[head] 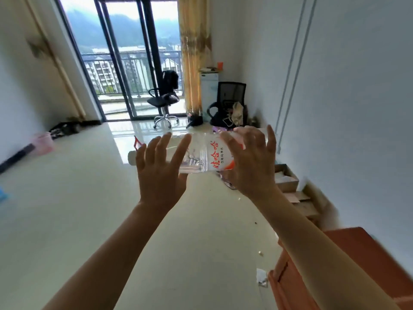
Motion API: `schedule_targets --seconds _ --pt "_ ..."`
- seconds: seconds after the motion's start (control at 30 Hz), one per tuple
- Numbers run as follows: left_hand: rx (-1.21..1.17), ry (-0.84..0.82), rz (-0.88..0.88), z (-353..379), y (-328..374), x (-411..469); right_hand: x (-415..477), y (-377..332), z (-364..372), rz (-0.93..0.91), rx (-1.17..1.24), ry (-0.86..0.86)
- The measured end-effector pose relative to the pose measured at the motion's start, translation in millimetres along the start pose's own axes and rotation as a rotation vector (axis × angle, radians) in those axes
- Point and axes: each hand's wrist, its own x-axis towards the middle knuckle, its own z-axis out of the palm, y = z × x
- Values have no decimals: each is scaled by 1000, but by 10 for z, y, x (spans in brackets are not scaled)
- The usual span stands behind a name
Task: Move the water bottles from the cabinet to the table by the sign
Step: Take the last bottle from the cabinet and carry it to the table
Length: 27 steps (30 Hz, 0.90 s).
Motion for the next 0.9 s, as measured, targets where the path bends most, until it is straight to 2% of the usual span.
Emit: schedule_targets --seconds 0.27,0.57,0.77,0.9 --pt "256 -21 -176 -132 -1875 -310 990 -1610 1217 -212 242 86" --pt "566 -123 -309 133 -4040 -459 2151 -3526 3072 -367 557 179" --pt "749 -148 -383 325 -5404 -200 3196 -4679 4093 -453 741 179" --pt "877 -143 -460 180 -6187 -359 3601 -5654 4480 -546 865 135"
